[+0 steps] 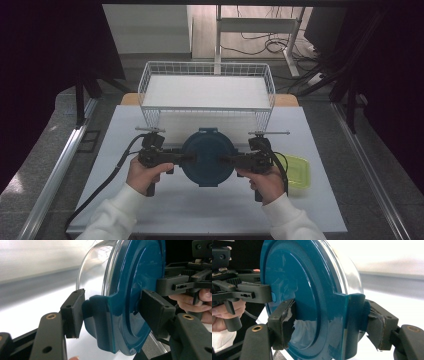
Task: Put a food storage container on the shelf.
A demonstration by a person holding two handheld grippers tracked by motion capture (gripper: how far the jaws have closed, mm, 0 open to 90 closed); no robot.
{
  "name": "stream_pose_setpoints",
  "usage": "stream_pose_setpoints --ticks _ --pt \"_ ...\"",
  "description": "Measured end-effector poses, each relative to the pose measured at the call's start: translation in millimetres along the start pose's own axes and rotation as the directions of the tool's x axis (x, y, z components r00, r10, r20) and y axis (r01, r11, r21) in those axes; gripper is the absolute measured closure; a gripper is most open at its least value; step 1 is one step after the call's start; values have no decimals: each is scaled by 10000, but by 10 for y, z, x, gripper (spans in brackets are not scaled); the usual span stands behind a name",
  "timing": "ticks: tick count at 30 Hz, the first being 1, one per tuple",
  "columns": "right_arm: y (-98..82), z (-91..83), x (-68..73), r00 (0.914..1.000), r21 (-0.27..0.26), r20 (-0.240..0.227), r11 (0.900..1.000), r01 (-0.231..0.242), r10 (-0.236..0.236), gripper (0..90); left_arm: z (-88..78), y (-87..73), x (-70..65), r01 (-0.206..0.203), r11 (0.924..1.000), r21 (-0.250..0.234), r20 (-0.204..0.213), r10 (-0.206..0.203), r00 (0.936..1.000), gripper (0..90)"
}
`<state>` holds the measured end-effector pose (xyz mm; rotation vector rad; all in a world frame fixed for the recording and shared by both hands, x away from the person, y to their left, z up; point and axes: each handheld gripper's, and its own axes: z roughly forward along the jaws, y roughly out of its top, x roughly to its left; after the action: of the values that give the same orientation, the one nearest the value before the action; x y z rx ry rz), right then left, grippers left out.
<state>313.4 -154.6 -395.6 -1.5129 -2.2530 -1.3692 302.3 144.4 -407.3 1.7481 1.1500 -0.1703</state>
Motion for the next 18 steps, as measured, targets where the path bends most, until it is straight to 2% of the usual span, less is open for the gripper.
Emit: stream_pose_setpoints --ticks 18 --pt "356 -92 36 9999 -315 -70 9995 71 -73 305 -77 394 -61 -205 9997 -129 -44 204 9998 390"
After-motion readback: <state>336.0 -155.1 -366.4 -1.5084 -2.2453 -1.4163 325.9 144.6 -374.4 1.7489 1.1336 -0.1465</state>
